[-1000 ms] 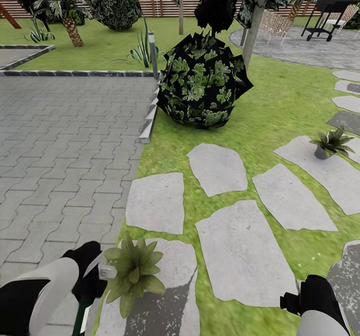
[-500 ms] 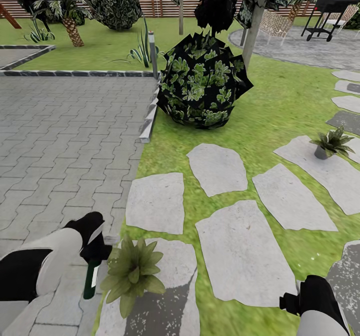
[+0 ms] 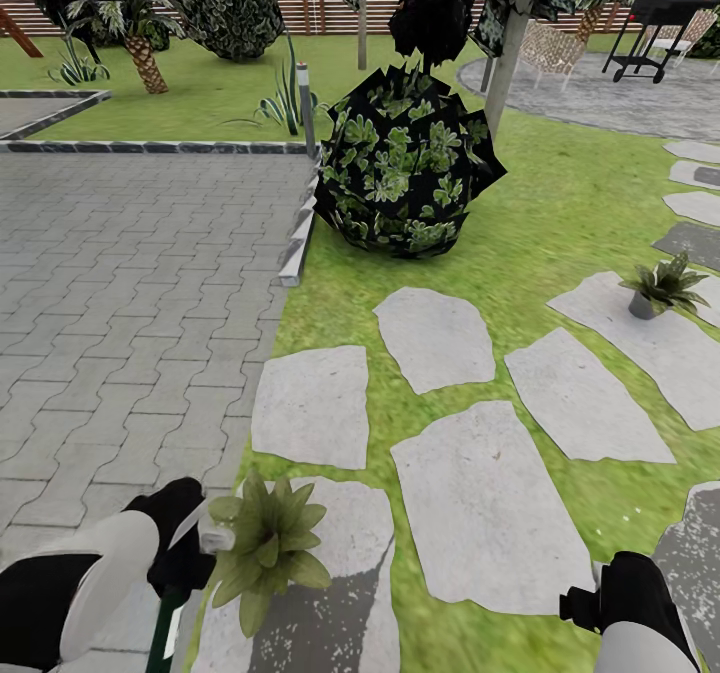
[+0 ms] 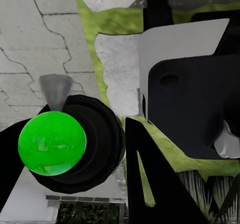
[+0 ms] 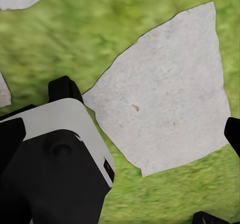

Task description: Pick up the pesticide atomizer in the garden and spray insectifuge to fully cover both potted plants in the garden.

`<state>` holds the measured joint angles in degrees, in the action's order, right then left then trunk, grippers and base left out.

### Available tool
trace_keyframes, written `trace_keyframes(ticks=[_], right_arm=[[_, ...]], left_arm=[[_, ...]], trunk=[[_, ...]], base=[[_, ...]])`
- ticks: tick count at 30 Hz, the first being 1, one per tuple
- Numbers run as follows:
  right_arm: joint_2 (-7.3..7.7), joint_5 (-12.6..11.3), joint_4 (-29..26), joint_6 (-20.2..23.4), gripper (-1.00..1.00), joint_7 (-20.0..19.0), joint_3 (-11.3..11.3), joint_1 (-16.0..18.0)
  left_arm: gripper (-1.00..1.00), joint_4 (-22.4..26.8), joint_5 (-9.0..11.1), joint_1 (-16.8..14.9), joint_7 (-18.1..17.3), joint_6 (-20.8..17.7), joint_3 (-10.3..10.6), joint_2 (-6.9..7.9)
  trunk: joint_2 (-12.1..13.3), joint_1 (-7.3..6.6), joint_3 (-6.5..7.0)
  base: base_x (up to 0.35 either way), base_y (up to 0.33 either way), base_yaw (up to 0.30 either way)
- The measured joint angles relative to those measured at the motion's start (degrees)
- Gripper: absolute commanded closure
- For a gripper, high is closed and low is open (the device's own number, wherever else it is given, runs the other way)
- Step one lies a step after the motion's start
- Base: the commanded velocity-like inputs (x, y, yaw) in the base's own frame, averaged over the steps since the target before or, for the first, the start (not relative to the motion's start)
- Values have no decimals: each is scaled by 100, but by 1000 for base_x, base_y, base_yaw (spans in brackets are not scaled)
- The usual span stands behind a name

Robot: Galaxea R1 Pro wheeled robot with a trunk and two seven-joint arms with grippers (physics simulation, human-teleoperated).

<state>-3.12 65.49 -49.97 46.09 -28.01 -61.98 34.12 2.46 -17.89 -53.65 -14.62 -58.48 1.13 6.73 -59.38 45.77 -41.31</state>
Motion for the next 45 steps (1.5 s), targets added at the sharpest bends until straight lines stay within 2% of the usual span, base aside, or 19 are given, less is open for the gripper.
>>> trace_keyframes(ticks=[5,16,21,26,30,34,40,45], right_arm=[[2,-1,-1,1,-100,-1,1,-1],[1,2,0,0,-100,0,1,0],[1,1,0,0,-100,0,-1,0],[1,2,0,0,-100,0,5,0],[1,2,1,0,-100,0,4,0],[1,1,0,0,-100,0,5,0],[1,3,0,0,-100,1,4,0],[1,2,0,0,-100,0,5,0]], left_arm=[[100,-1,-5,324,-6,13,-1,-1],[100,5,1,361,1,12,-10,3],[100,-7,-9,233,0,4,3,6],[100,-7,-12,-208,-2,-5,11,10],[100,-8,-9,-269,-4,-6,-2,9],[100,-3,-17,-207,0,-4,4,3],[100,1,-19,171,-3,11,5,0],[100,4,-18,244,0,16,5,2]], trunk=[[0,0,10],[0,0,25],[0,0,-16],[0,0,-61],[0,0,-74],[0,0,-76],[0,0,-110],[0,0,-130]], base=[[0,0,-127],[0,0,-81],[0,0,0],[0,0,0],[0,0,0],[0,0,0],[0,0,37],[0,0,30]])
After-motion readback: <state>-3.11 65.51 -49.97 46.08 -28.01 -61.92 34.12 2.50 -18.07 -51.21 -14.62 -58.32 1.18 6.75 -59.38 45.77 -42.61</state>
